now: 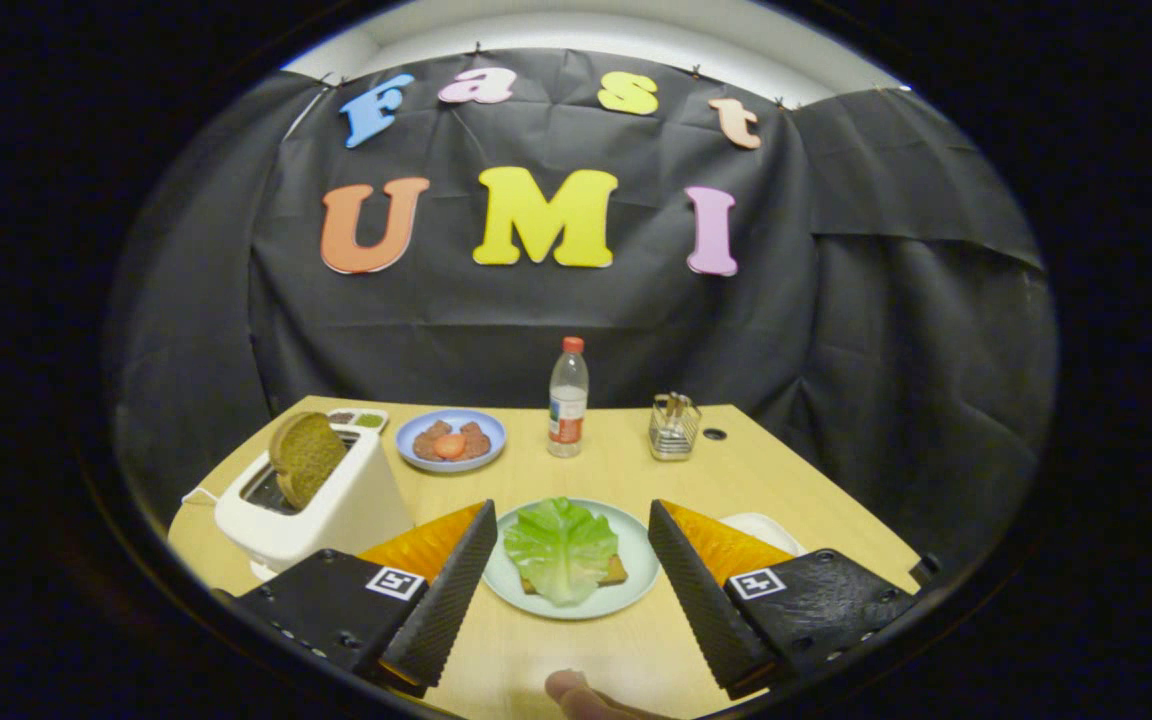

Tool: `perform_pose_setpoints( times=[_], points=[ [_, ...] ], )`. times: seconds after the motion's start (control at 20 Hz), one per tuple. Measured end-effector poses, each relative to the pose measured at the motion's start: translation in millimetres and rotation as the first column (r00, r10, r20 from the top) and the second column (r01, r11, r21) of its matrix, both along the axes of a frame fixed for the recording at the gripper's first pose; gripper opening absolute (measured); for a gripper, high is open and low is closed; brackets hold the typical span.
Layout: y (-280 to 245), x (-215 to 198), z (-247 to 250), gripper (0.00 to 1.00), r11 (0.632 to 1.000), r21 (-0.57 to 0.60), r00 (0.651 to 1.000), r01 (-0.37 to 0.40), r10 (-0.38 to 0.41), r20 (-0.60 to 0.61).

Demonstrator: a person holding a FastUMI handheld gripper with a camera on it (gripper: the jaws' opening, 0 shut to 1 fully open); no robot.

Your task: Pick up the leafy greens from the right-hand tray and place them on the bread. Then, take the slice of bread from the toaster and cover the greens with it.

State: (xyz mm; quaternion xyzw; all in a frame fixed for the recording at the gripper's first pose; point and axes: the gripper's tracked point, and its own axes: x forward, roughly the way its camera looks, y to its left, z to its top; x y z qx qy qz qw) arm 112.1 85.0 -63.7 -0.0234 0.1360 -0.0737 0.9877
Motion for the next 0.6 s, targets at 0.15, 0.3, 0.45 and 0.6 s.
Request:
perform_pose_setpoints(
  times=[0.15,0.3,0.45,0.6],
  points=[
    [38,6,19,0.95,0.998,-0.013,0.998,-0.059,0.059,0.038],
    [79,16,29,0.95,0.992,0.020,0.991,-0.126,0.125,0.046],
    [118,29,31,0.95,0.983,0.045,0.983,-0.179,0.177,0.038],
    [152,47,25,0.95,0.976,0.064,0.978,-0.210,0.209,0.014]
  ],
)
